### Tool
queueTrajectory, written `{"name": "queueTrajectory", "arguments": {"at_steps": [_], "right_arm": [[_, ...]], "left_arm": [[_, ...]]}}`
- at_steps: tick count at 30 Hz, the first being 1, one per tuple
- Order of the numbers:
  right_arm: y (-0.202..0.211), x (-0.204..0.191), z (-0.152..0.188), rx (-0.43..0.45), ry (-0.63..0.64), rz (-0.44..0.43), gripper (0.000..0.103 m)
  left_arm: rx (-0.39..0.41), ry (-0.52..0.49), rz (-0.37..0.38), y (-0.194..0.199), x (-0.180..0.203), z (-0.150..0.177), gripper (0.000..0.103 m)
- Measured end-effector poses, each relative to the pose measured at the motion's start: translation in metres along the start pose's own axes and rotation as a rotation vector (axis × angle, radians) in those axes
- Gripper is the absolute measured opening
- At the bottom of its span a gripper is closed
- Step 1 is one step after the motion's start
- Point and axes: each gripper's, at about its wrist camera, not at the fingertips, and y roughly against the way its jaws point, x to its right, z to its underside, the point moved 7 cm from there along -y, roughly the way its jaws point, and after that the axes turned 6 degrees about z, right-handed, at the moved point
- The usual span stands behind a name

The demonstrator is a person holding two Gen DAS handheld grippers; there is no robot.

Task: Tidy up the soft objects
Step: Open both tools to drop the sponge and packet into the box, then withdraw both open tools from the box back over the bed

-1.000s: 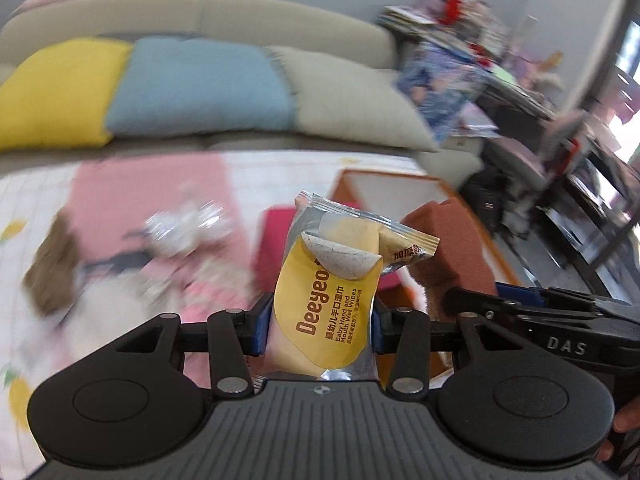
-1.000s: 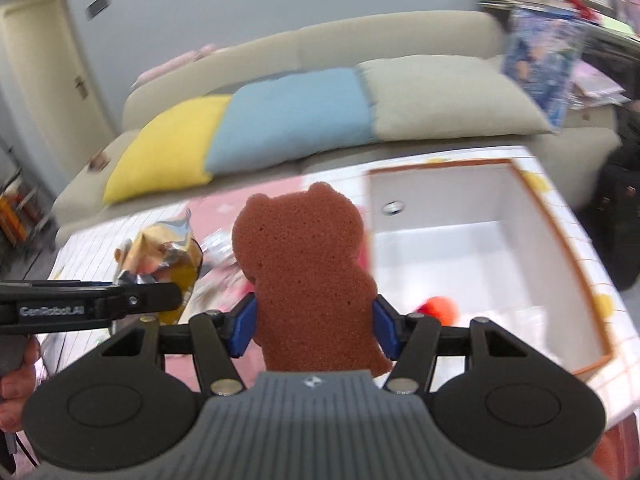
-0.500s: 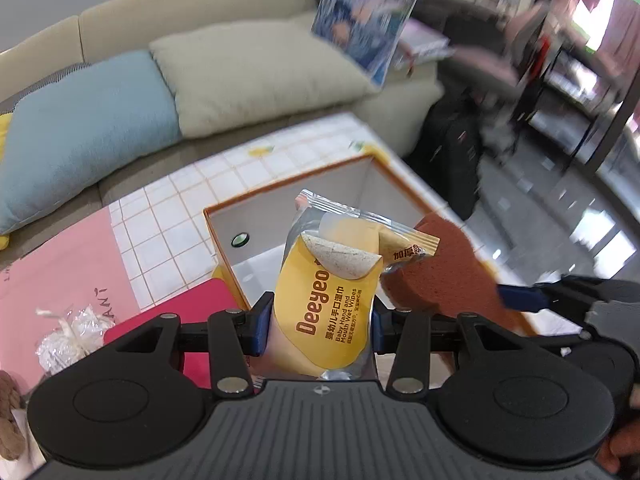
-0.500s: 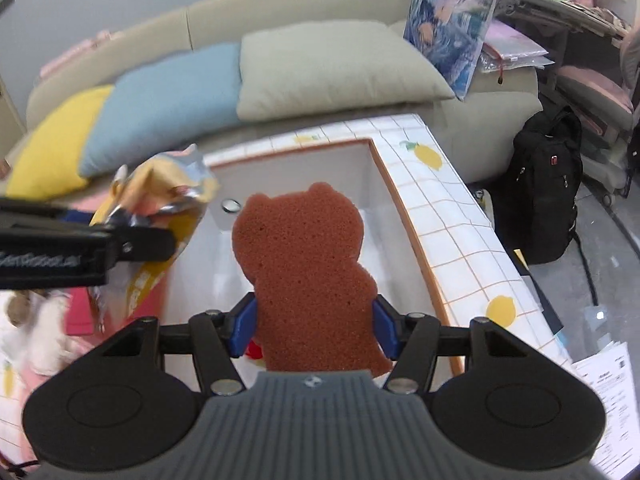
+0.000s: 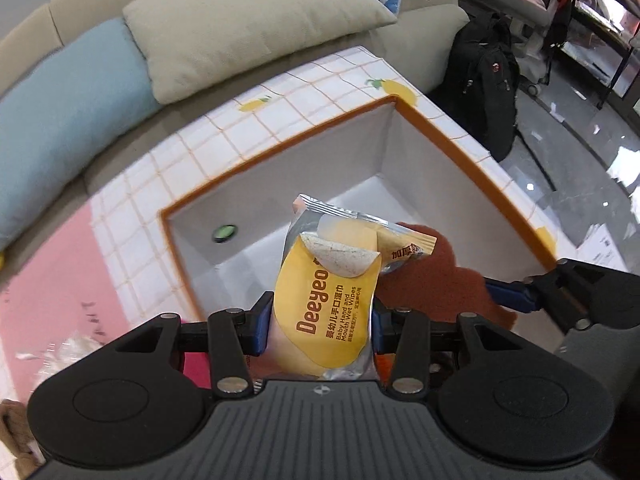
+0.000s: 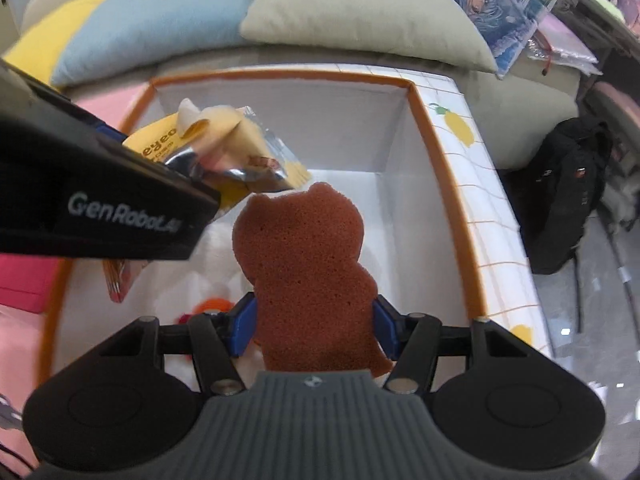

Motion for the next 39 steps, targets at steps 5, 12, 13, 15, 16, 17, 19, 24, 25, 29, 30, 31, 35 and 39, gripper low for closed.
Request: {"name": "queueTrajectory", "arguments": {"at_steps": [5, 12, 13, 15, 16, 17, 19, 24, 25, 29, 30, 31, 35, 39], "right_arm": [[-0.002, 0.005, -0.002, -0.007, -0.01, -0.022, 0.06], [-0.024, -0.001, -0.002, -0.044, 0.008, -0.027, 0.06], [-0.026, 0.0, -0.002, -0.047, 0.002, -0.03, 0.061], [-0.029, 0.003, -0.002, -0.059, -0.015, -0.036, 0.062], [-0.031, 0.004, -0.002, -0.065, -0.019, -0.045, 0.062], [-0.032, 0.004, -0.002, -0.07, -0.019, -0.052, 0.062], [-0.034, 0.003, 0.0, -0.079, -0.013, -0.054, 0.062], [-0.035, 0.001, 0.0, -0.092, -0.017, -0.058, 0.065], [-0.035, 0.001, 0.0, -0.095, -0.019, -0.061, 0.066], [-0.035, 0.002, 0.0, -0.116, -0.057, -0.084, 0.066], [-0.036, 0.002, 0.0, -0.121, -0.068, -0.086, 0.066], [-0.036, 0.002, 0.0, -0.123, -0.074, -0.088, 0.065], [-0.036, -0.007, 0.001, -0.129, -0.058, -0.089, 0.066], [-0.03, -0.01, 0.0, -0.114, -0.039, -0.058, 0.068]], "left_arm": [[-0.05, -0.015, -0.01, -0.024, 0.003, 0.009, 0.051], [-0.082, -0.089, -0.082, -0.035, -0.001, 0.013, 0.052], [-0.086, -0.105, -0.094, -0.037, -0.001, 0.014, 0.054], [-0.097, -0.139, -0.111, -0.041, -0.001, 0.018, 0.058], [-0.094, -0.14, -0.114, -0.041, -0.002, 0.018, 0.06], [-0.089, -0.139, -0.111, -0.041, -0.002, 0.019, 0.06], [-0.09, -0.139, -0.105, -0.039, -0.002, 0.019, 0.06], [-0.068, -0.102, -0.065, -0.026, -0.01, 0.016, 0.07], [-0.058, -0.09, -0.053, -0.021, -0.012, 0.015, 0.07], [0.004, -0.039, -0.015, 0.002, -0.02, 0.013, 0.07], [0.018, -0.032, -0.014, 0.008, -0.022, 0.013, 0.07], [0.032, -0.026, -0.011, 0.013, -0.022, 0.013, 0.07], [0.074, -0.004, -0.001, 0.03, -0.026, 0.017, 0.07], [0.096, -0.016, 0.002, 0.043, -0.024, 0.025, 0.07]]}}
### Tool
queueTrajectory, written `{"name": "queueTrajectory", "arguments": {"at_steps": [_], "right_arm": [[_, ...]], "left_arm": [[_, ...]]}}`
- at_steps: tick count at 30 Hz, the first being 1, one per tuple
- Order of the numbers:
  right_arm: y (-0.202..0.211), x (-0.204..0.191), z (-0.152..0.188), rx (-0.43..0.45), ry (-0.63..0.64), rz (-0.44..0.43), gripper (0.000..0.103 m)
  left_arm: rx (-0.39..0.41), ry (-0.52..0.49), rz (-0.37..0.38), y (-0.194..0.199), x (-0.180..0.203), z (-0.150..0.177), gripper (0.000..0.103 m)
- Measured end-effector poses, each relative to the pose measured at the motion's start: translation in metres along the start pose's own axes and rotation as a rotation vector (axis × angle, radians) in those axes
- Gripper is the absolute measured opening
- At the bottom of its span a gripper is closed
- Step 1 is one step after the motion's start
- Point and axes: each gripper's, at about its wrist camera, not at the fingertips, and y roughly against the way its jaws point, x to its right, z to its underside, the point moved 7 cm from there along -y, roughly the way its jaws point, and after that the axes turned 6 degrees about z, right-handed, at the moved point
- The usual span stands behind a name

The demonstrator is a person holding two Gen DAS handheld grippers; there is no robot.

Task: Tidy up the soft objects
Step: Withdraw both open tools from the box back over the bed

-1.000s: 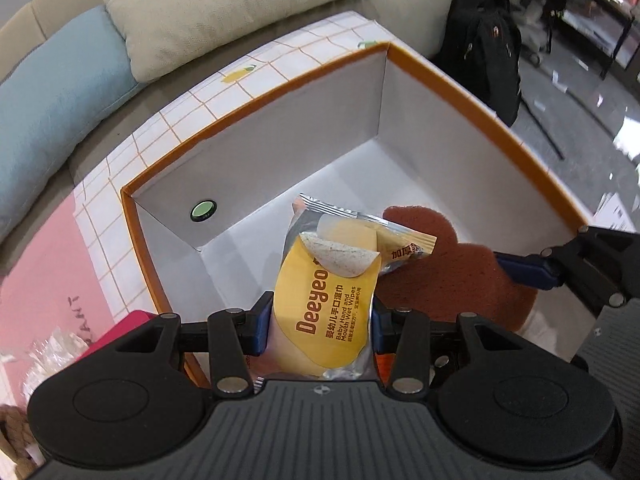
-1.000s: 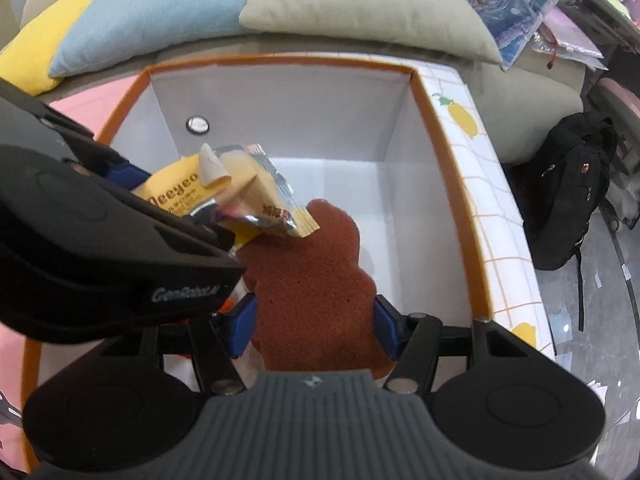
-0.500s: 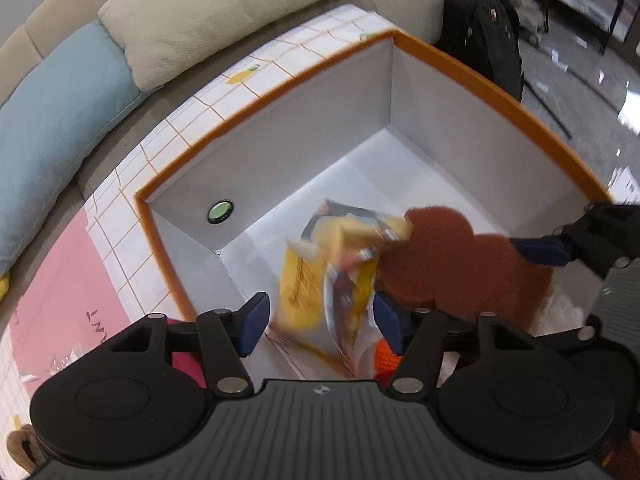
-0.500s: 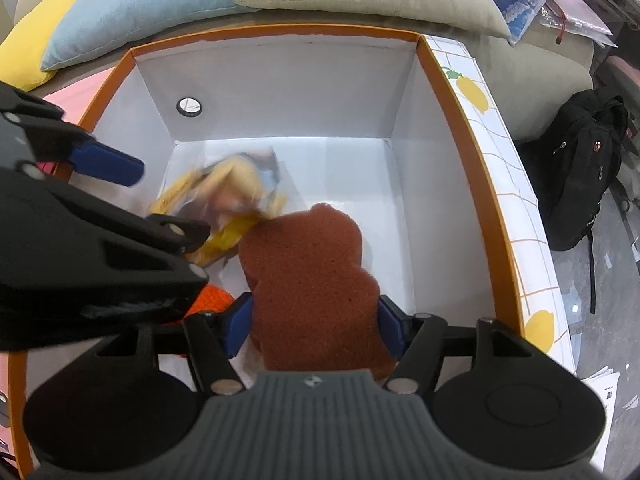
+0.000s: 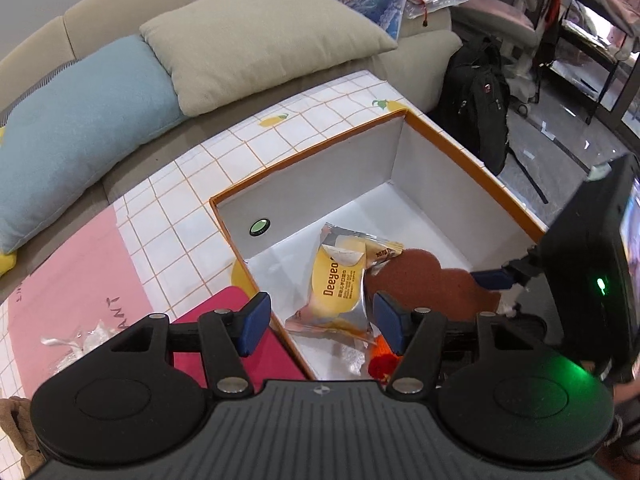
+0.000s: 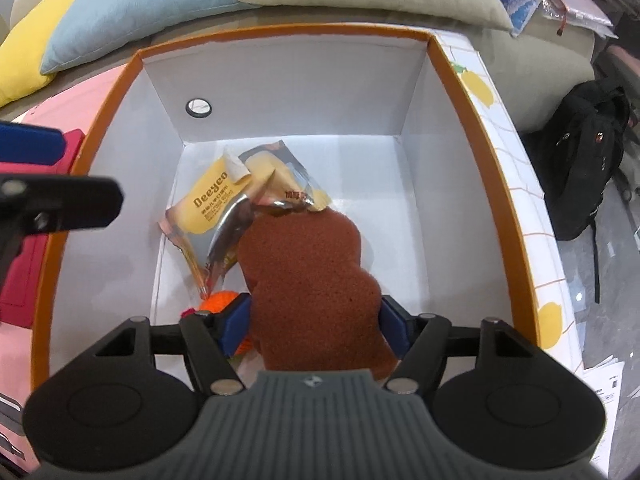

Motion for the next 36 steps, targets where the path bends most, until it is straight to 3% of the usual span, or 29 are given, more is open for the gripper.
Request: {"name": "queueTrajectory", "arguments": {"at_steps": [12, 16, 20, 27, 32, 36], "right_arm": [[0.059, -0.009, 0.007, 0.067, 0.025, 0.032, 0.069], [0.09, -0.021, 0.012, 0.136, 0.012, -0.008, 0.076], [0.121, -0.043, 0.021, 0.227, -0.026, -0.077, 0.076], [0.15, -0.099, 0.046, 0.339, -0.066, -0.175, 0.076], [0.15, -0.139, 0.068, 0.335, -0.055, -0.236, 0.076], [0.134, -0.171, 0.082, 0.258, -0.016, -0.261, 0.076]], "left_arm": [[0.101, 0.037, 0.051, 0.054, -0.006, 0.018, 0.069], [0.166, 0.071, 0.068, 0.082, -0.014, 0.036, 0.069], [0.235, 0.119, 0.071, 0.109, -0.028, 0.065, 0.068], [0.306, 0.227, -0.013, 0.135, -0.066, 0.125, 0.068], [0.302, 0.33, -0.034, 0.137, -0.091, 0.168, 0.067], [0.259, 0.424, -0.037, 0.128, -0.11, 0.202, 0.066]]}}
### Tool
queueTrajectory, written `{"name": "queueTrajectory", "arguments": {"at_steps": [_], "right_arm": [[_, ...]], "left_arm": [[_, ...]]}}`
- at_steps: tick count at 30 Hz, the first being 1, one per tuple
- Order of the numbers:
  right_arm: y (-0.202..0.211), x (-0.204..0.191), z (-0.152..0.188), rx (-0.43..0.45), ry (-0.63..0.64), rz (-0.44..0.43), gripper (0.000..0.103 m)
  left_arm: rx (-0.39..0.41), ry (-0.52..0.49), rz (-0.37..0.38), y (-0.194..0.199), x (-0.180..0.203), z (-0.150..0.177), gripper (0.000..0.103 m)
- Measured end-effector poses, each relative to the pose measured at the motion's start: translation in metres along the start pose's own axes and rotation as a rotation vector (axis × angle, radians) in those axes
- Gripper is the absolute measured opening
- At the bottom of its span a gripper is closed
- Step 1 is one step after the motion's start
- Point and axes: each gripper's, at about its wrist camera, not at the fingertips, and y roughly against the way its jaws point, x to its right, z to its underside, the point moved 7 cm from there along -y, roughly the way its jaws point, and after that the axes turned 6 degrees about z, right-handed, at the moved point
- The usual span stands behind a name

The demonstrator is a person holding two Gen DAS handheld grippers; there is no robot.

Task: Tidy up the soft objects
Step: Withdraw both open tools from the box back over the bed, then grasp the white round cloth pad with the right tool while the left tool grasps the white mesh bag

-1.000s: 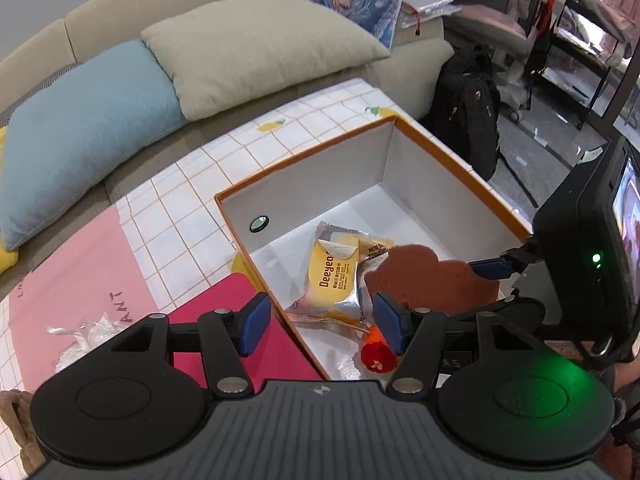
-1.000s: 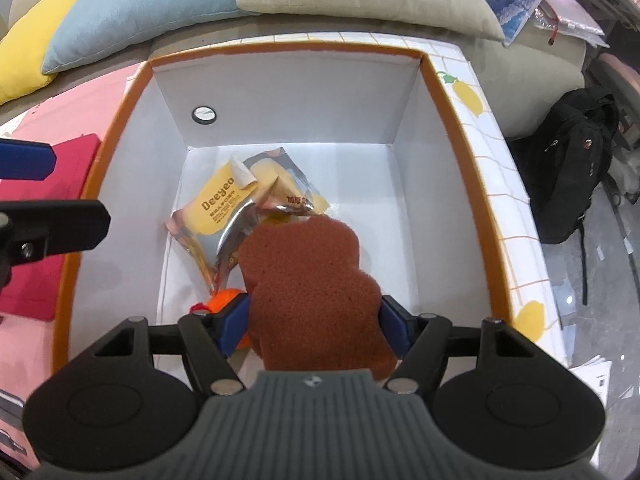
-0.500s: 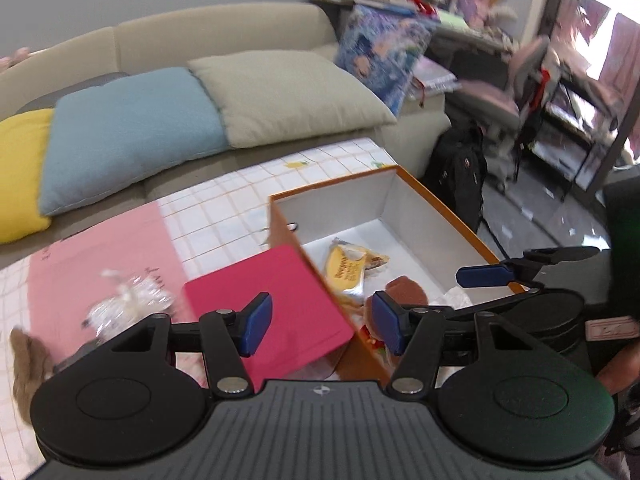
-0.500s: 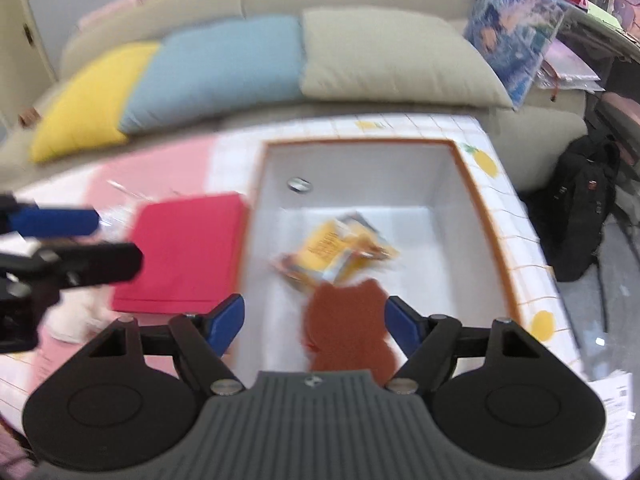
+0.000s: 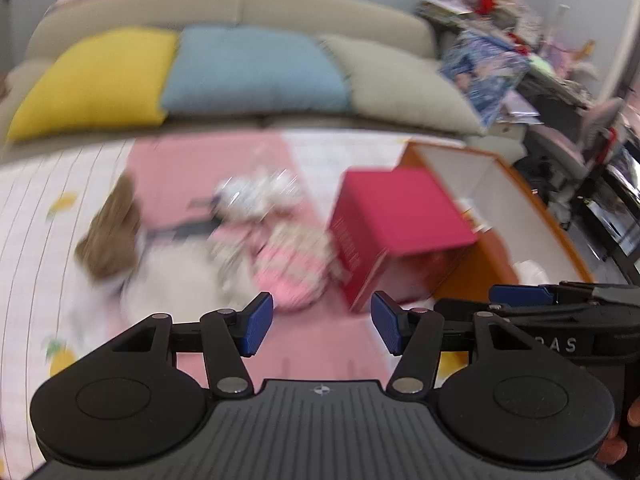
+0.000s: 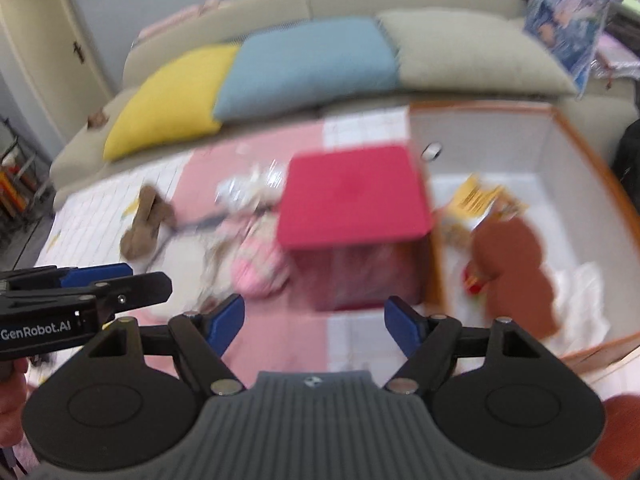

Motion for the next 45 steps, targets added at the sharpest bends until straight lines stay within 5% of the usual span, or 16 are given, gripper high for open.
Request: {"name": "queueTrajectory", "arguments": {"at_steps": [11, 24, 33, 41, 45], "right_arm": [[-0.049, -0.07, 0.03, -0.094, 0.253, -0.017, 0.074], [-0.108, -0.136, 0.013, -0.068, 0.476, -0.049, 0.063], [-0.158, -0.158, 0.004, -0.11, 0.523, -0.039, 0.062], [-0.173, -0.164, 0.014, -0.16, 0.544, -0.043, 0.032], [-0.173, -0.166, 0.014, -0.175, 0.552, -0.046, 0.02]], "left_arm": [[-0.041, 0.161, -0.088, 0.008, -0.079, 0.04, 0.065], [-0.062, 0.121, -0.134, -0.023, -0.132, 0.035, 0.069], [-0.062, 0.185, -0.251, -0.02, -0.172, 0.046, 0.074], [-0.016, 0.124, -0.363, -0.024, -0.201, 0.043, 0.084], [-0.001, 0.127, -0.357, -0.037, -0.214, 0.036, 0.086]]}}
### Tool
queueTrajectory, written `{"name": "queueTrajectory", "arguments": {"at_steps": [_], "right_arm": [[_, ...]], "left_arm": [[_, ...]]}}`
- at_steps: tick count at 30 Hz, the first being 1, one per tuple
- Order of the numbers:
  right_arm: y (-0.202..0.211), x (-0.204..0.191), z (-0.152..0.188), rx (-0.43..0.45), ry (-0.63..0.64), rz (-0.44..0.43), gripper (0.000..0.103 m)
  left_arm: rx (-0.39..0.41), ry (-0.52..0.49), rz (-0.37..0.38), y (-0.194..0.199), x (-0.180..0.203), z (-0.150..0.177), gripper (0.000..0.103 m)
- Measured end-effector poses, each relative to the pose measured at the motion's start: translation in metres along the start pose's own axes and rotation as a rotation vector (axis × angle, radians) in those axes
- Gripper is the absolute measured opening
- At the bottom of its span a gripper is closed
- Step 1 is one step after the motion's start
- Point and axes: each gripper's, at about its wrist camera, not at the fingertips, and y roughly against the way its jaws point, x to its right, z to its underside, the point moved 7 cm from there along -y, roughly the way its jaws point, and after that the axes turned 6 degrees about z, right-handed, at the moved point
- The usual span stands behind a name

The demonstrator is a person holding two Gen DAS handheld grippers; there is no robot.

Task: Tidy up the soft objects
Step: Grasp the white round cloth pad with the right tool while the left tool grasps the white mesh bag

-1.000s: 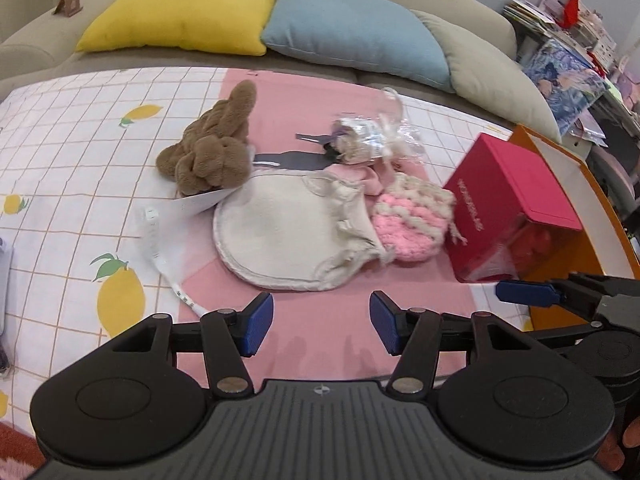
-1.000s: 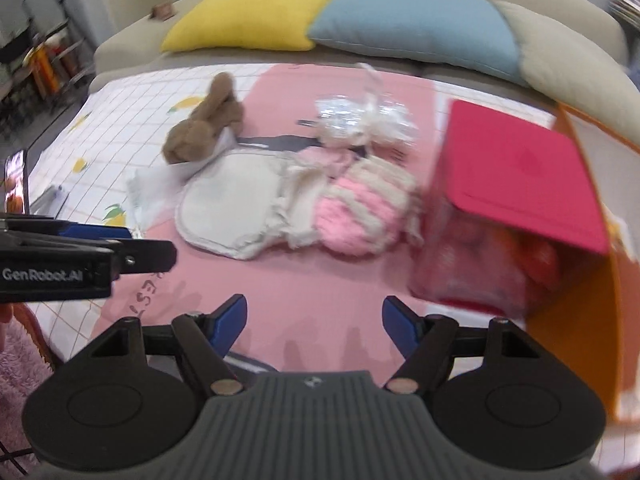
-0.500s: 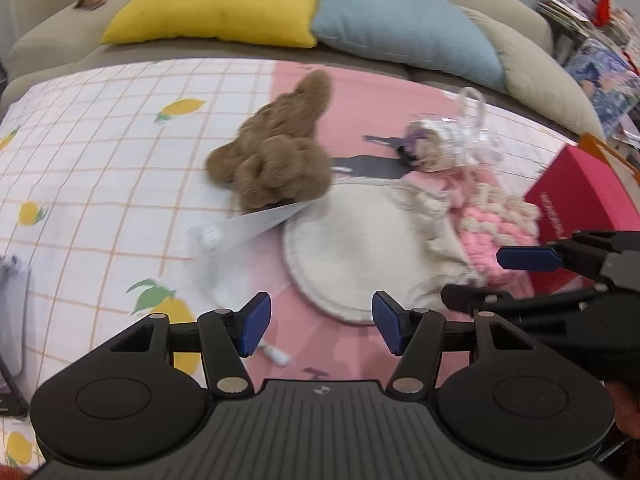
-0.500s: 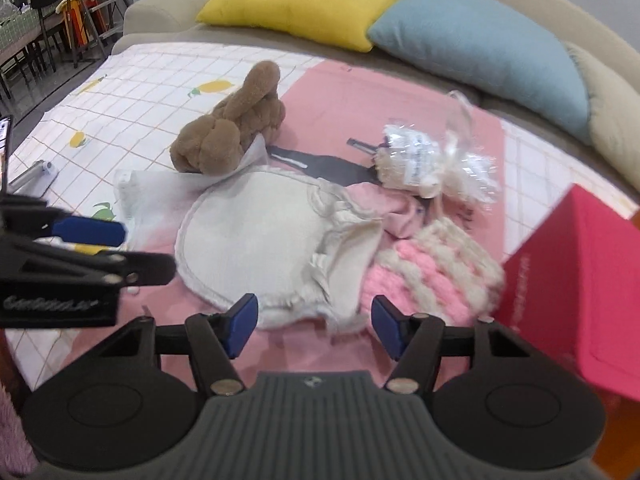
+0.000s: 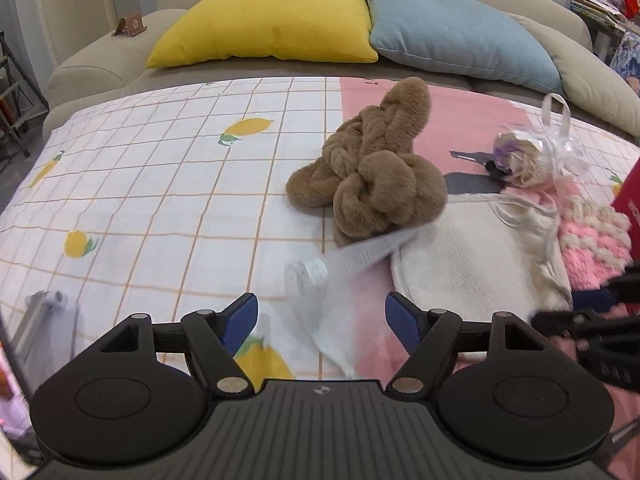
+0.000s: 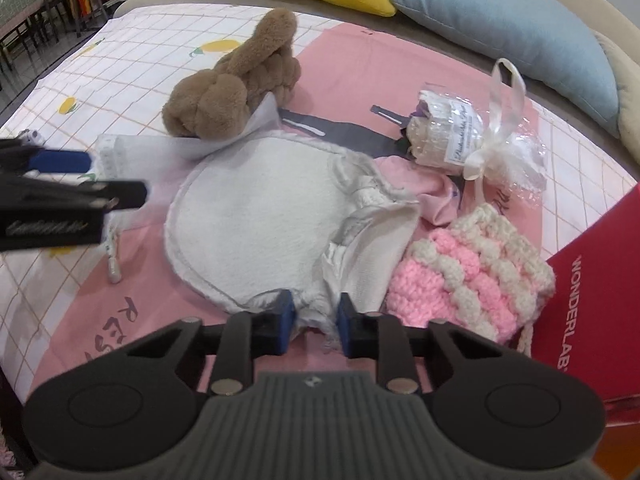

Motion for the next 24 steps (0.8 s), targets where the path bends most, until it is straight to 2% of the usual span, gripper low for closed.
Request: {"name": "queueTrajectory", "arguments": {"at_steps": [2, 3, 5, 6, 9, 14, 18, 20, 24], "right_arm": [[0.0, -0.002, 0.0, 0.002, 0.008, 0.003, 0.018], [0.0, -0.002, 0.0, 0.002, 0.007, 0.002, 0.018], [0.002, 0.0, 0.0, -0.002, -0.008, -0.002, 0.015], [0.005, 0.001, 0.0, 0.002, -0.019, -0.014, 0.015], [0.024, 0.001, 0.003, 0.026, -0.028, -0.049, 0.015], [0.057, 0.005, 0.02, 0.015, -0.064, -0.074, 0.015], [0.079, 0.013, 0.047, -0.01, -0.091, -0.08, 0.015], [0.083, 0.021, 0.066, -0.054, -0.114, -0.066, 0.015], [0.087, 0.04, 0.105, -0.159, -0.224, -0.067, 0.015]], "left_arm": [[0.003, 0.008, 0.018, -0.006, -0.001, -0.003, 0.081], [0.007, 0.013, 0.035, -0.009, -0.001, -0.004, 0.074], [-0.009, 0.027, 0.059, -0.012, 0.001, -0.005, 0.051], [-0.016, 0.023, 0.057, -0.011, 0.002, -0.005, 0.028], [-0.008, 0.023, 0.084, -0.001, 0.007, -0.003, 0.004], [-0.064, 0.096, 0.13, 0.025, 0.023, 0.009, 0.002], [-0.136, 0.129, 0.15, 0.049, 0.045, 0.033, 0.002], [-0.191, 0.165, 0.162, 0.056, 0.056, 0.049, 0.002], [-0.277, 0.192, 0.248, 0.069, 0.083, 0.075, 0.002]]}}
